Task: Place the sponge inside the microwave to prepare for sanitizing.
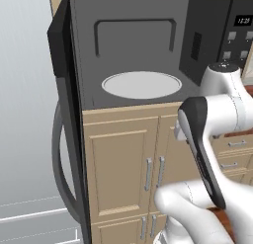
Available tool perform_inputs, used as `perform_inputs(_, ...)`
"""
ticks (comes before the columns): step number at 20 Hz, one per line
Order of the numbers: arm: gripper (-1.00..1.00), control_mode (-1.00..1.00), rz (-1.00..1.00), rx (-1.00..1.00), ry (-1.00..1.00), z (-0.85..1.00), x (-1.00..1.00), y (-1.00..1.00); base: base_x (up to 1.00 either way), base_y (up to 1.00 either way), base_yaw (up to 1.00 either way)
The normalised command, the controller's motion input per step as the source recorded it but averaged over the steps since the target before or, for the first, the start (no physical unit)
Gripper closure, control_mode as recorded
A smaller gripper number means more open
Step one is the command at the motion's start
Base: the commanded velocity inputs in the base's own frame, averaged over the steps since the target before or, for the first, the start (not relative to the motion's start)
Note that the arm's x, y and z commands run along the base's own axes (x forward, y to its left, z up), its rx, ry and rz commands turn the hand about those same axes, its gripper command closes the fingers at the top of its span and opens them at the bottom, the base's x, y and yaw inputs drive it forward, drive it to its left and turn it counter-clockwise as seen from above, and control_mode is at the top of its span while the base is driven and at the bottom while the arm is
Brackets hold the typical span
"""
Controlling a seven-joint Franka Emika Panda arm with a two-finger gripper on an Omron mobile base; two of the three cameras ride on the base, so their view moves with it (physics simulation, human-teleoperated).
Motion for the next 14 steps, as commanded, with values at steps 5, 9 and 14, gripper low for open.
perform_inputs(5,-1.00,-1.00,0.00,0.00,0.00,-0.03,0.00,-0.02,0.00,0.00,0.00)
perform_inputs(9,-1.00,1.00,0.00,0.00,0.00,0.00,0.00,0.00,0.00,-0.08,0.00)
perform_inputs(14,-1.00,1.00,0.00,0.00,0.00,0.00,0.00,0.00,0.02,-0.09,0.00)
